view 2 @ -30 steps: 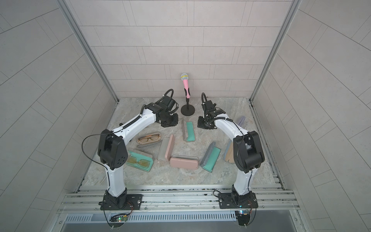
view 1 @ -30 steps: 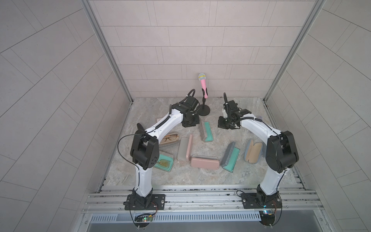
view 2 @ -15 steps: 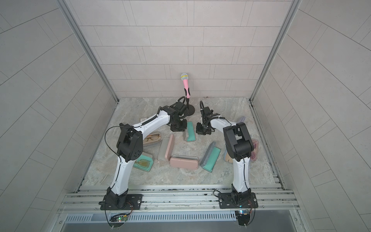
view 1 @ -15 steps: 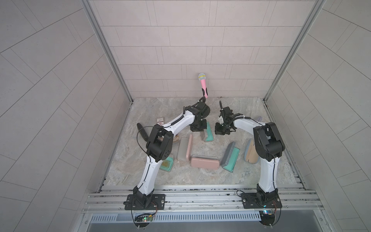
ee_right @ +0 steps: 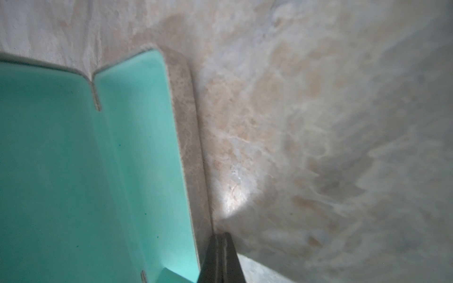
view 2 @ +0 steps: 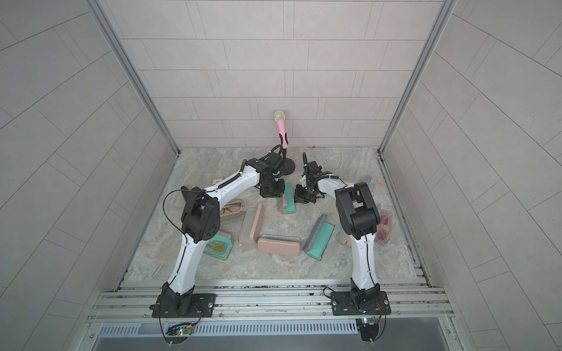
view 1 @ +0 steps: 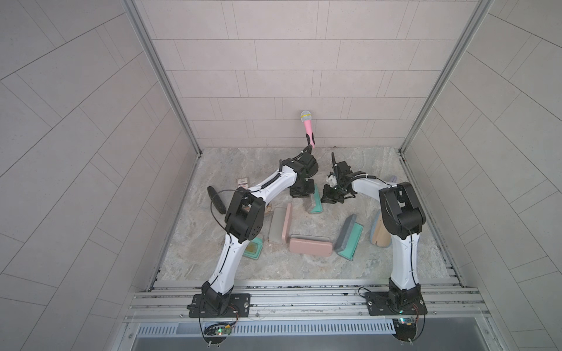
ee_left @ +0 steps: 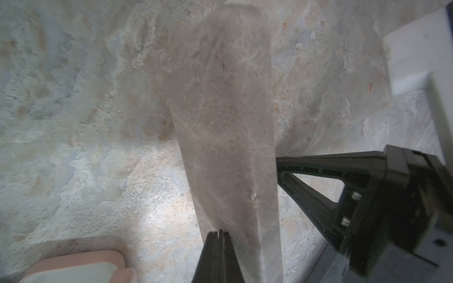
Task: Close the glasses case
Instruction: Close the glasses case at the center of the board.
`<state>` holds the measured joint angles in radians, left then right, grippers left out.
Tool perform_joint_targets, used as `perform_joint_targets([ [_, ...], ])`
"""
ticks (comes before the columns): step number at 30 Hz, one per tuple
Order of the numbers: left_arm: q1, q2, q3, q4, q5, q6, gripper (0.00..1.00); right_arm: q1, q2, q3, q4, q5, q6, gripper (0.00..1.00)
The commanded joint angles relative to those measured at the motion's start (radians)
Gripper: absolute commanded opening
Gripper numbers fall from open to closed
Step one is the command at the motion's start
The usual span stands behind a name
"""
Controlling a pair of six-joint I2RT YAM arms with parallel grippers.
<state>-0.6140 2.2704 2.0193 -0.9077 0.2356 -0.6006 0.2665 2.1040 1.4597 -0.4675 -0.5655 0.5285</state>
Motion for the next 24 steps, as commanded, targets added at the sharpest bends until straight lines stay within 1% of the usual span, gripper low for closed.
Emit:
perform_joint_targets([
  [1,-0.028,0.038,0.033,-0.015,0.016,-0.008,0.00,0.019,0.039,0.011,0.010,-0.060,-0.007,0.00],
  [9,-0.050,0.088,0.090,-0.039,0.018,-0.008,0.00,0.019,0.039,0.024,-0.002,-0.077,-0.031,0.01],
  [16,-0.061,0.095,0.109,-0.051,0.009,-0.010,0.00,0.017,0.018,0.017,-0.013,-0.046,-0.036,0.01],
  [20,-0.056,0.067,0.114,-0.065,-0.013,-0.001,0.00,0.016,-0.016,0.010,-0.032,0.008,-0.037,0.04],
  [24,-0.036,0.002,0.113,-0.083,-0.043,0.008,0.00,0.017,-0.073,0.000,-0.057,0.071,-0.039,0.12],
])
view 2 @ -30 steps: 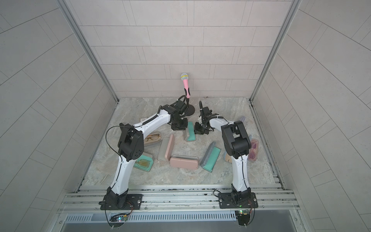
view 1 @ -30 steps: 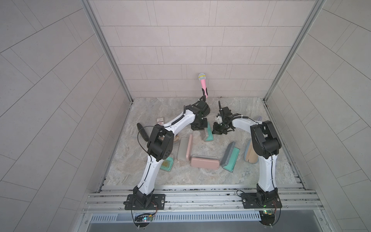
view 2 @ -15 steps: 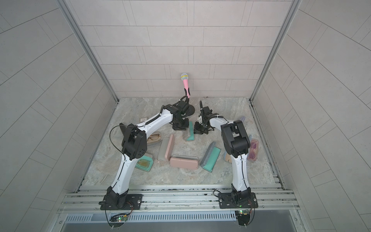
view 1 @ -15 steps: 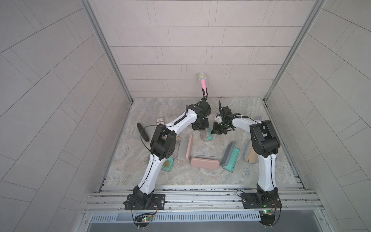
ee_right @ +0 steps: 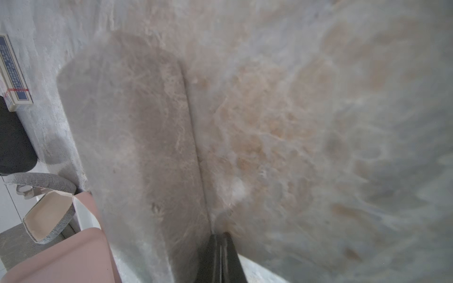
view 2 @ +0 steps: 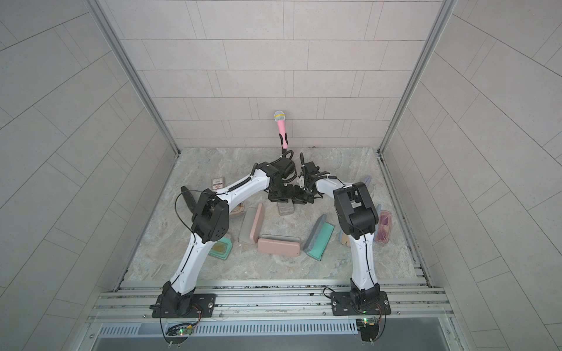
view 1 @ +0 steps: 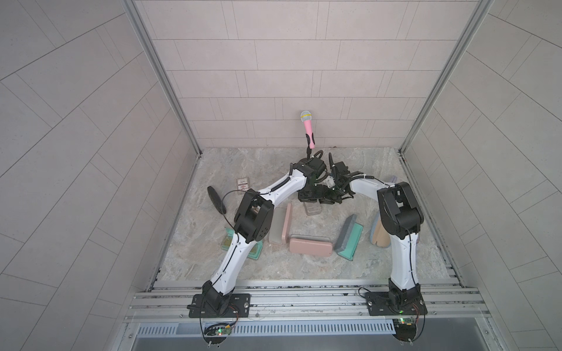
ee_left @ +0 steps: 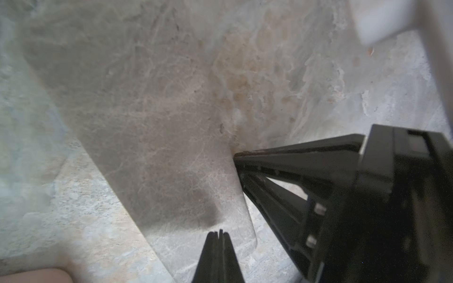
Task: Close the glasses case
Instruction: Close the glasses case at the center of the board.
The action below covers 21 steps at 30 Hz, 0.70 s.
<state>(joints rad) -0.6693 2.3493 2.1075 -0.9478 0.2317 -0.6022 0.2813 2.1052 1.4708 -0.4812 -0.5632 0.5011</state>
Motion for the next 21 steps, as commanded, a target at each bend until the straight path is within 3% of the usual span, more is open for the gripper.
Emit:
perform_joint_targets([
  [1,0.029,-0.105,0.017,-0.045,-0.045,0.014,0.00,0.002,-0.098,-0.018,-0.053,0.087,-0.014,0.16],
  [3,0.053,-0.170,-0.008,-0.045,-0.058,0.018,0.00,0.005,-0.136,-0.025,-0.075,0.115,-0.027,0.22],
  [4,0.067,-0.211,-0.030,-0.041,-0.065,0.021,0.06,0.010,-0.158,-0.026,-0.090,0.130,-0.036,0.25],
  [6,0.098,-0.298,-0.091,-0.020,-0.077,0.026,0.31,0.023,-0.192,-0.026,-0.120,0.165,-0.057,0.36],
  [12,0.209,-0.550,-0.333,0.042,-0.085,0.047,0.78,0.131,-0.253,0.005,-0.227,0.314,-0.125,0.74],
  [14,0.247,-0.623,-0.429,0.063,-0.091,0.048,0.88,0.182,-0.253,0.023,-0.258,0.374,-0.137,0.99],
  [21,0.367,-0.814,-0.701,0.154,-0.044,0.045,0.96,0.283,-0.171,0.088,-0.311,0.452,-0.127,1.00],
])
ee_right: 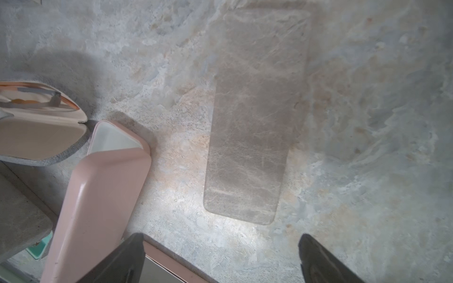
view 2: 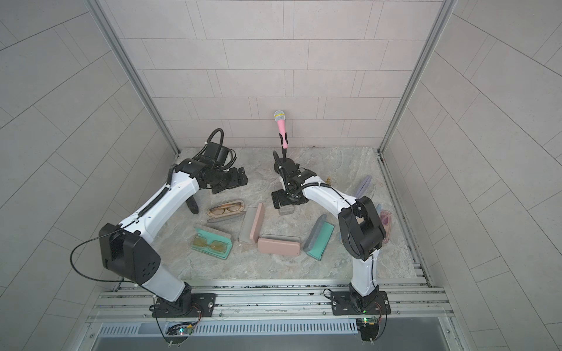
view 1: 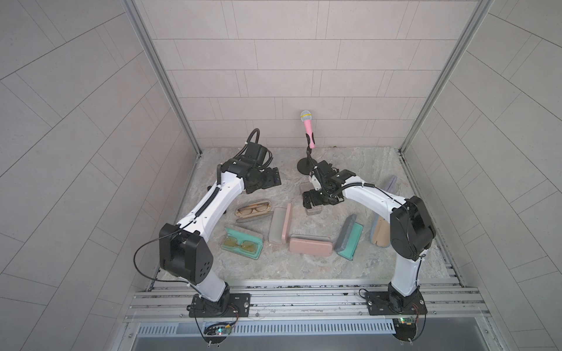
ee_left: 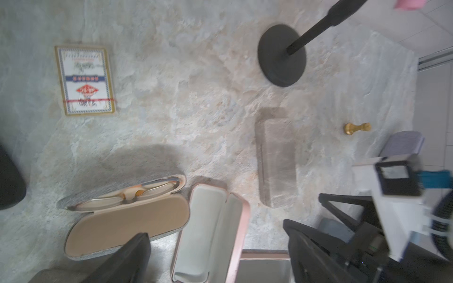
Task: Close the glasses case
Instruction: Close the glasses case at the center of the board, then move the glasses case to the center of the board.
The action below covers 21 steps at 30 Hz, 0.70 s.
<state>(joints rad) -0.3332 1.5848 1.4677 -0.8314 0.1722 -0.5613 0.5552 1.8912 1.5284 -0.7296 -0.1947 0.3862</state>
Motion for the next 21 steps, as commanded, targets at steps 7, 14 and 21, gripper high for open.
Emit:
perform_joint_targets([
  [7,0.126,-0.141,-0.170,0.060,0.066,0.022,0.98,0.042,0.172,0.142,-0.133,0.172,0.012,1.00],
  [14,0.156,-0.148,-0.192,0.057,0.100,0.036,0.98,0.042,0.260,0.218,-0.146,0.202,0.026,1.00],
  [21,0.163,-0.122,-0.193,0.064,0.126,0.039,0.98,0.032,0.315,0.254,-0.146,0.207,0.026,0.91],
])
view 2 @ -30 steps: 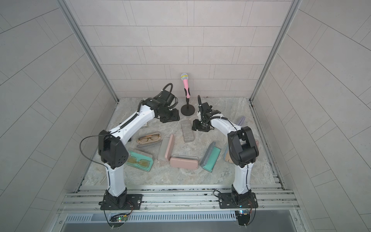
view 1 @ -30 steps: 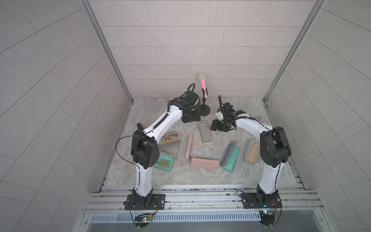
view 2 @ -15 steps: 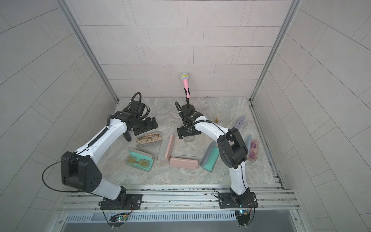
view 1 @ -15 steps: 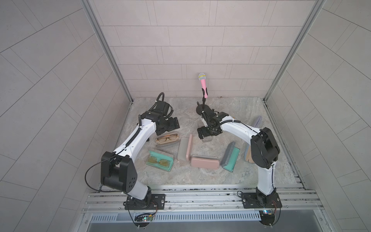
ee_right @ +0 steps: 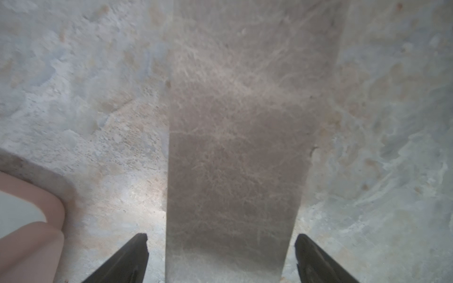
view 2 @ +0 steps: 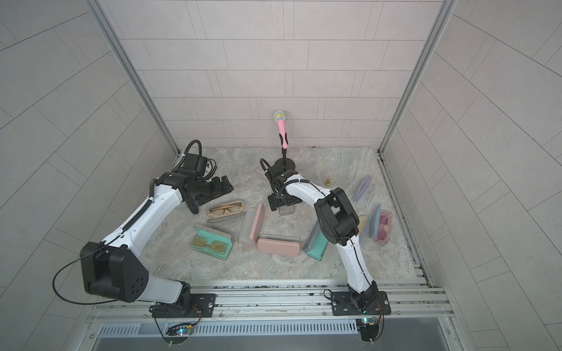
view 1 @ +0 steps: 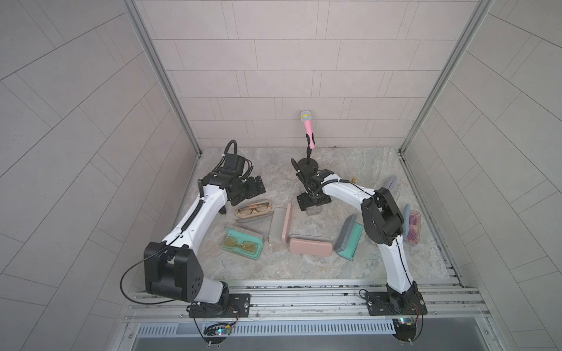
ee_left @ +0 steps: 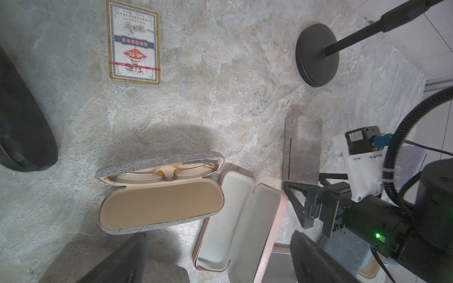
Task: Close the glasses case
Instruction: Move the glasses case to the center of the board.
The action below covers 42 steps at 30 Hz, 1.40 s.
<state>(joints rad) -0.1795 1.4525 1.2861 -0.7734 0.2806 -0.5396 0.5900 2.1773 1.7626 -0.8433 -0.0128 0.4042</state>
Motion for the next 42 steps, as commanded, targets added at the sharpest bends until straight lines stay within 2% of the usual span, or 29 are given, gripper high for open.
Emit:
perform_joint_targets([
  [1,0.008,0.015,-0.011,0.008,0.024,0.018,0.98,-0.005,0.034,0.020,-0.031,0.022,0.008,0.90],
  [6,0.009,0.035,-0.012,0.017,0.038,0.012,0.98,-0.023,0.042,0.005,-0.013,0.008,0.013,0.83],
  [13,0.009,0.060,-0.016,0.031,0.051,0.009,0.98,-0.044,0.037,-0.006,0.002,-0.011,0.015,0.59],
  [17,0.010,0.071,-0.019,0.041,0.061,0.004,0.98,-0.060,0.011,-0.011,0.006,0.004,0.018,0.52],
  [26,0.009,0.087,-0.017,0.049,0.070,0.002,0.98,-0.166,-0.063,-0.049,0.001,0.017,0.022,0.51],
  [37,0.008,0.105,-0.024,0.055,0.077,-0.002,0.98,-0.288,-0.052,-0.069,-0.007,0.004,-0.021,0.53],
  [40,0.007,0.114,-0.025,0.058,0.087,-0.005,0.98,-0.298,-0.045,-0.065,-0.015,0.014,-0.030,0.58],
  [42,0.005,0.118,-0.027,0.058,0.087,-0.003,0.98,-0.302,-0.047,-0.069,-0.014,0.013,-0.035,0.70],
])
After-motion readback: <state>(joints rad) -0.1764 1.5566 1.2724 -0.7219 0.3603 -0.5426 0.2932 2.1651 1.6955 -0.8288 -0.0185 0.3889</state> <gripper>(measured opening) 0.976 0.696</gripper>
